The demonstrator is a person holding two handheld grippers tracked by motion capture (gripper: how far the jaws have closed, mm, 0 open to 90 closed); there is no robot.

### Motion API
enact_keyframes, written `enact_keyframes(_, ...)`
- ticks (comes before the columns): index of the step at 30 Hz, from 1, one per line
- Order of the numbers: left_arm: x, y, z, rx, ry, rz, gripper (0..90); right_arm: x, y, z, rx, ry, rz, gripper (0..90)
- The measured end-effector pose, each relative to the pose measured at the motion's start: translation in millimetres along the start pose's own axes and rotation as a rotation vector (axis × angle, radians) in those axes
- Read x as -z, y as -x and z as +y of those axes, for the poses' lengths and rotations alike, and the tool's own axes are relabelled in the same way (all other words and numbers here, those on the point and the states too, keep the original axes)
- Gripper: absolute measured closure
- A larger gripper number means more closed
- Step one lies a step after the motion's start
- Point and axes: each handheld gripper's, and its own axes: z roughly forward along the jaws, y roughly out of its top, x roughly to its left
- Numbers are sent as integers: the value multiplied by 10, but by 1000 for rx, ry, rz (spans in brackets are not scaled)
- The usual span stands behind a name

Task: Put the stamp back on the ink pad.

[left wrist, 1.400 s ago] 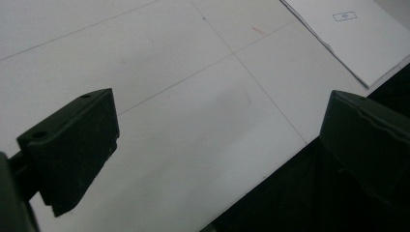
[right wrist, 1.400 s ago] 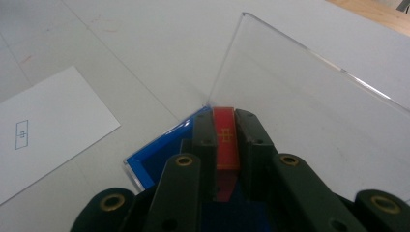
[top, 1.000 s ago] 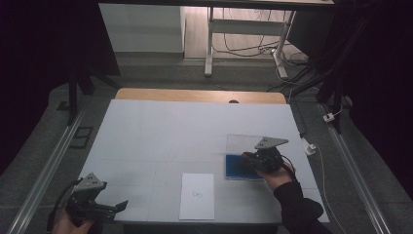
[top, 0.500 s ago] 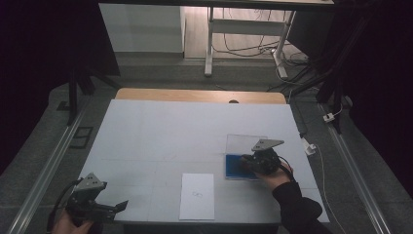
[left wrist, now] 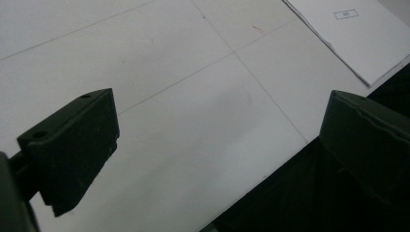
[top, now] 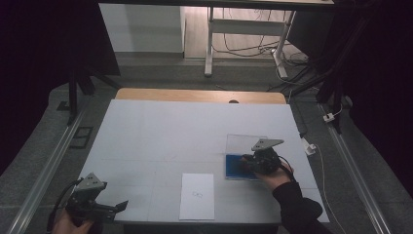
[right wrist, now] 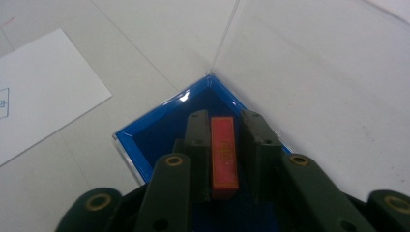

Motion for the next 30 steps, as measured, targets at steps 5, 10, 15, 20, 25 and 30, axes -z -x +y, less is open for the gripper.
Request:
enact_keyframes(5,2,-4,-1,1,2,-2,10,41,-22,30,-20,16,0,664)
enact_keyframes(10,5,-7,-2,3,5,-4,10,55,-40,41,-40,11,0,576)
enact_keyframes(15,5,-7,-2,4,4,-5,9,88,-58,54,-65,20,-4,480)
enact_keyframes(20,4,-7,-2,4,4,-4,10,129,-83,54,-79,26,-8,390)
enact_keyframes(25,5,-9,-2,4,5,-5,9,177,-97,49,-101,49,-7,279)
enact_keyframes(30,5,-8,-2,6,5,-4,9,222,-127,53,-125,67,-4,165)
